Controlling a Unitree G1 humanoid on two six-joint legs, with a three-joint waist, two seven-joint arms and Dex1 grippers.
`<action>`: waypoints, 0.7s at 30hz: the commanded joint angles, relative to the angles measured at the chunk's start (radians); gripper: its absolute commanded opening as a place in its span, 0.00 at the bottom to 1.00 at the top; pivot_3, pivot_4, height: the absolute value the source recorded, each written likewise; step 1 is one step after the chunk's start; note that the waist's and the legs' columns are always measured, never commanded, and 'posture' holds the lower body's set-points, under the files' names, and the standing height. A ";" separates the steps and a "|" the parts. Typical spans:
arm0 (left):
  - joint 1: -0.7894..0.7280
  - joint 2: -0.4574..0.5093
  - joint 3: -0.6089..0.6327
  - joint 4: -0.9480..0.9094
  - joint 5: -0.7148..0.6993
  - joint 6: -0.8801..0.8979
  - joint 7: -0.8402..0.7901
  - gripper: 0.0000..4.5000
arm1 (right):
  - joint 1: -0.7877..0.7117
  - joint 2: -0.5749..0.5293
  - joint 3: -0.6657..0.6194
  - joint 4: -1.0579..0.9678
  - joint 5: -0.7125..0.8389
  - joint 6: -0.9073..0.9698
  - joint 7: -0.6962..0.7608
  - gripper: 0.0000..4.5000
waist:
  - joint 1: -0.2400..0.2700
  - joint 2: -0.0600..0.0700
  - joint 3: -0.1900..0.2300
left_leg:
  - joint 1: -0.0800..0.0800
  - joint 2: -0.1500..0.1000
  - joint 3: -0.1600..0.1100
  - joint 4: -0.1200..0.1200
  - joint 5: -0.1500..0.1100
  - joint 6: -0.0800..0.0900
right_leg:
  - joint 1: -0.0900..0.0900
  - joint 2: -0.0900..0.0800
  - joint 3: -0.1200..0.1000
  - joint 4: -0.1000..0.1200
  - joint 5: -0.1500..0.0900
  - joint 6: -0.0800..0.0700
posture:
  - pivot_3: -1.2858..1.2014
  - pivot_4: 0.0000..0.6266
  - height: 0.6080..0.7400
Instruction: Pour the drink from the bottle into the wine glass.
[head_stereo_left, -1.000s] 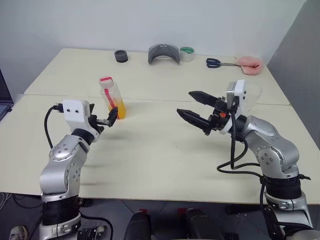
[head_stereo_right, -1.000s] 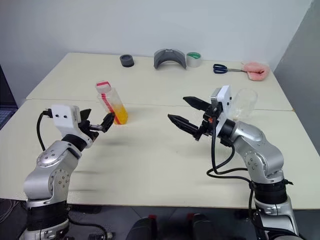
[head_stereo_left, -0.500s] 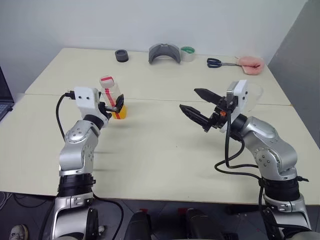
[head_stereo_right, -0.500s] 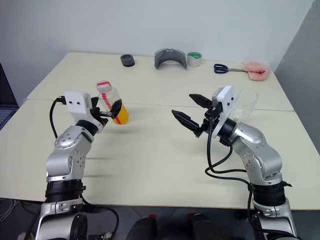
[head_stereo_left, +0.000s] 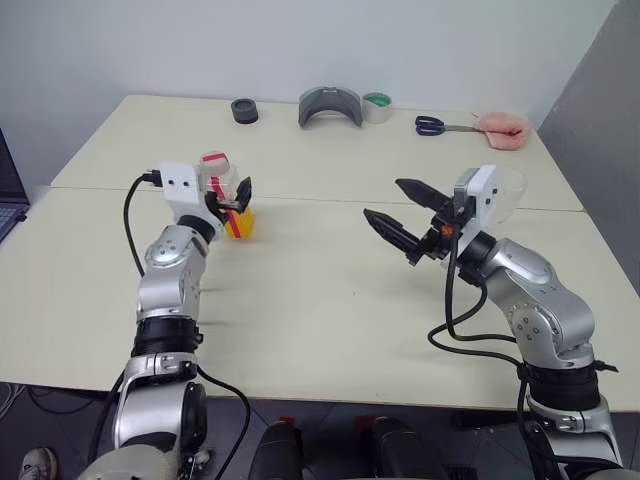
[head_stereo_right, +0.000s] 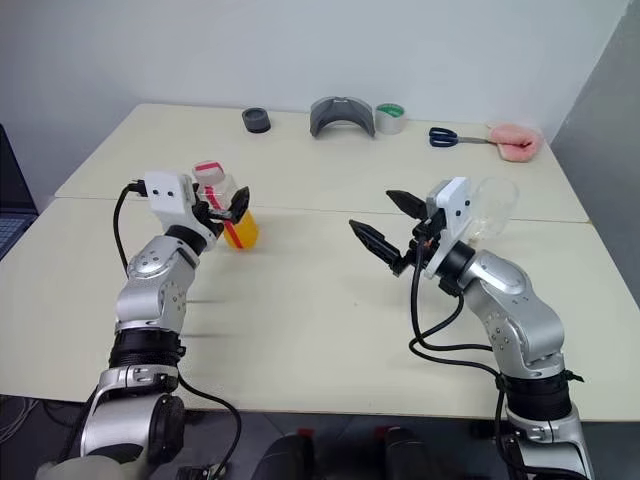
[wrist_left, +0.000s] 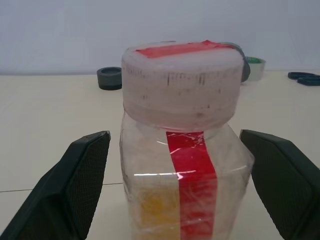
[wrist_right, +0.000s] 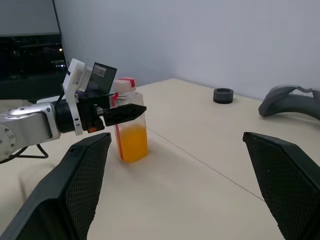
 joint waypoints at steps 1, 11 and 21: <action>-0.049 -0.002 -0.009 0.068 0.019 -0.083 -0.022 0.99 | 0.001 0.001 -0.012 -0.058 0.013 -0.006 -0.012 1.00 | 0.001 0.000 0.000 | 0.000 0.000 0.000 0.000 0.000 0.000 | 0.000 0.000 0.000 0.000 0.000 0.000 | 0.52 0.24 1.00; -0.039 -0.013 0.009 0.098 0.004 -0.151 -0.040 0.66 | 0.025 0.008 -0.023 -0.099 0.027 0.022 -0.056 1.00 | 0.002 0.000 0.000 | -0.001 0.000 0.000 0.000 0.000 0.000 | 0.000 0.000 0.000 0.000 0.000 0.000 | 0.52 0.24 1.00; -0.047 -0.015 -0.012 0.063 0.020 -0.116 -0.025 0.40 | 0.000 0.009 -0.010 -0.066 -0.014 0.008 -0.072 1.00 | 0.002 0.000 0.000 | -0.001 0.000 0.000 0.000 0.000 0.000 | 0.000 0.000 0.000 0.000 0.000 0.000 | 0.52 0.24 1.00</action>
